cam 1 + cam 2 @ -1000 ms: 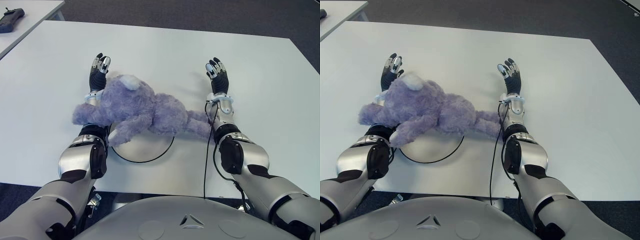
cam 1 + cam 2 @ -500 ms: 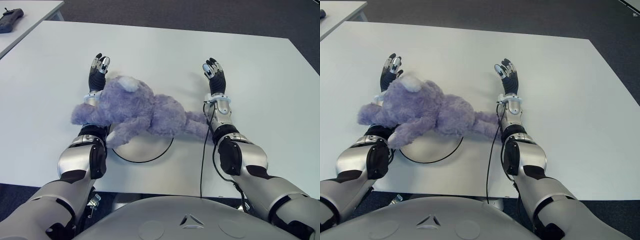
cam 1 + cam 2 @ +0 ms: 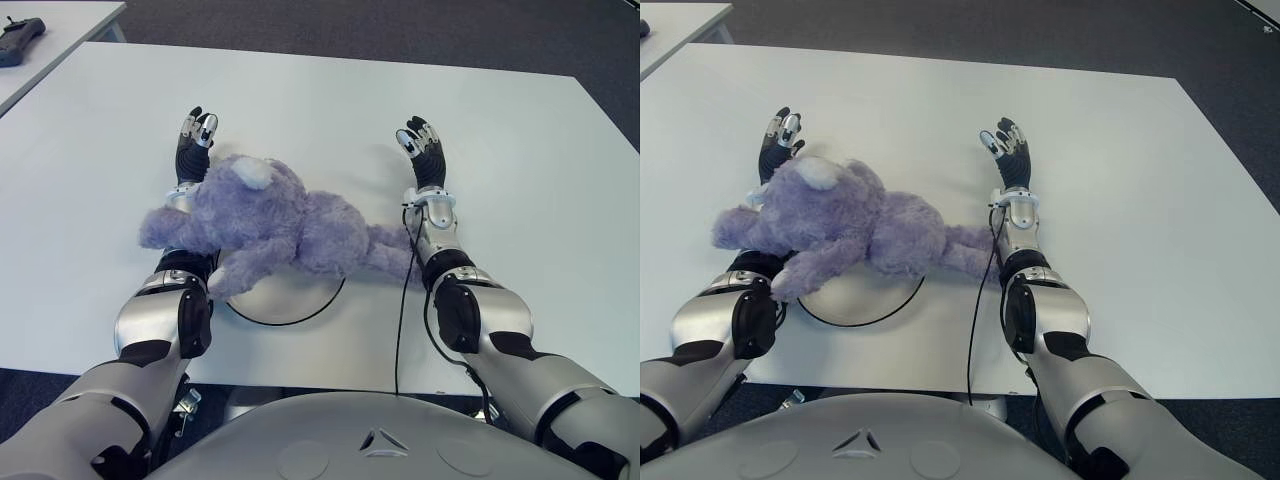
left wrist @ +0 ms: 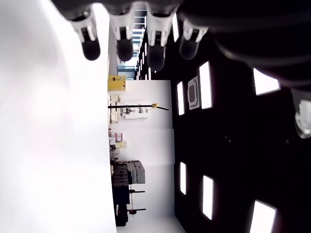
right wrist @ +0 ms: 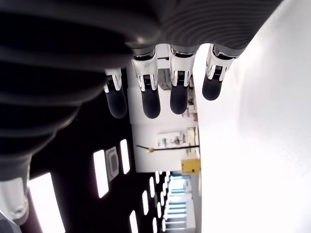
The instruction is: Put the doll into the plate.
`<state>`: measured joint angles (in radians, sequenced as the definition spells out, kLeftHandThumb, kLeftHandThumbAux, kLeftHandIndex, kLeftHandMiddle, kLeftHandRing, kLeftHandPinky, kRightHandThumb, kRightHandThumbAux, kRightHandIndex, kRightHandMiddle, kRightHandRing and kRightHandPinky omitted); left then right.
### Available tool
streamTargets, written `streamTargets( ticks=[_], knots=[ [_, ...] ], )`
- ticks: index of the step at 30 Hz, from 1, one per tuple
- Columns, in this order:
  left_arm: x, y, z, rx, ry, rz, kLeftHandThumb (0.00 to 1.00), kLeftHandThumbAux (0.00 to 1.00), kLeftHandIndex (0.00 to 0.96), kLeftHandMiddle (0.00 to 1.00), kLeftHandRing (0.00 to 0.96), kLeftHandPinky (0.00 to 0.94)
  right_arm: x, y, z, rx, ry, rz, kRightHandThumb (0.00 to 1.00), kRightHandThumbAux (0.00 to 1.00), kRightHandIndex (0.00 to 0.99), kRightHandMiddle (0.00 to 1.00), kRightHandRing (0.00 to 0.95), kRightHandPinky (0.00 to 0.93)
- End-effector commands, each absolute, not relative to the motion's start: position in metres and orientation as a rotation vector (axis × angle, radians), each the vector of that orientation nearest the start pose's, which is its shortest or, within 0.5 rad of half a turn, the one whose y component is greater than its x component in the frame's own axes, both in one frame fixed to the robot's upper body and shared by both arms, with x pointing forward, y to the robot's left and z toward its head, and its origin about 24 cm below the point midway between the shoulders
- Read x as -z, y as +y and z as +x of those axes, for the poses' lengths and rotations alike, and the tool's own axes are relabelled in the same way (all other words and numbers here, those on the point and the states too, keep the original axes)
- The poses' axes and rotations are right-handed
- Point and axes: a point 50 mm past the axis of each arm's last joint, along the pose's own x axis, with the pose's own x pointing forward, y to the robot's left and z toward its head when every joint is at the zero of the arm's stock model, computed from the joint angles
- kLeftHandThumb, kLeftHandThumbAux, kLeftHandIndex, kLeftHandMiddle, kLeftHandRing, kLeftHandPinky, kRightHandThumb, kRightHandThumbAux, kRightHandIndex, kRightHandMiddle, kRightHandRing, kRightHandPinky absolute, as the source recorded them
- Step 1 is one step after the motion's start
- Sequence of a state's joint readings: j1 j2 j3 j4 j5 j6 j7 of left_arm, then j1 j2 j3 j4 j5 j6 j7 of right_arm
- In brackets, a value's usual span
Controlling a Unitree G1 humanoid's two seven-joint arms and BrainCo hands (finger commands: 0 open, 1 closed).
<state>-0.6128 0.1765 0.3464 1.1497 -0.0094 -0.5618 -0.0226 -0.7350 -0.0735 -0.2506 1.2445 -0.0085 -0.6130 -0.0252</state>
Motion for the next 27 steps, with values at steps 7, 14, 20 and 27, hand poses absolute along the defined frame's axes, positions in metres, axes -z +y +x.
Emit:
streamTargets(
  ticks=[7, 14, 20, 27],
  knots=[
    [0.0856, 0.2004, 0.2428, -0.237, 0.382, -0.159, 0.000, 0.338, 0.064, 0.117, 0.043, 0.000, 0.0539, -0.1342, 0.2807, 0.091, 0.214, -0.040, 0.000, 0.632, 0.159, 0.154, 0.122, 0.095],
    [0.0858, 0.2014, 0.2417, -0.237, 0.378, -0.167, 0.000, 0.345, 0.067, 0.119, 0.045, 0.000, 0.0534, -0.1319, 0.2798, 0.092, 0.200, -0.086, 0.000, 0.627, 0.167, 0.157, 0.119, 0.082],
    [0.0860, 0.2019, 0.2409, -0.238, 0.373, -0.177, 0.000, 0.351, 0.069, 0.119, 0.044, 0.000, 0.0532, -0.1291, 0.2789, 0.092, 0.191, -0.115, 0.000, 0.670, 0.179, 0.162, 0.123, 0.082],
    [0.0860, 0.2027, 0.2400, -0.238, 0.366, -0.189, 0.000, 0.348, 0.064, 0.116, 0.046, 0.000, 0.0524, -0.1268, 0.2792, 0.089, 0.182, -0.139, 0.000, 0.695, 0.184, 0.161, 0.123, 0.099]
  ],
)
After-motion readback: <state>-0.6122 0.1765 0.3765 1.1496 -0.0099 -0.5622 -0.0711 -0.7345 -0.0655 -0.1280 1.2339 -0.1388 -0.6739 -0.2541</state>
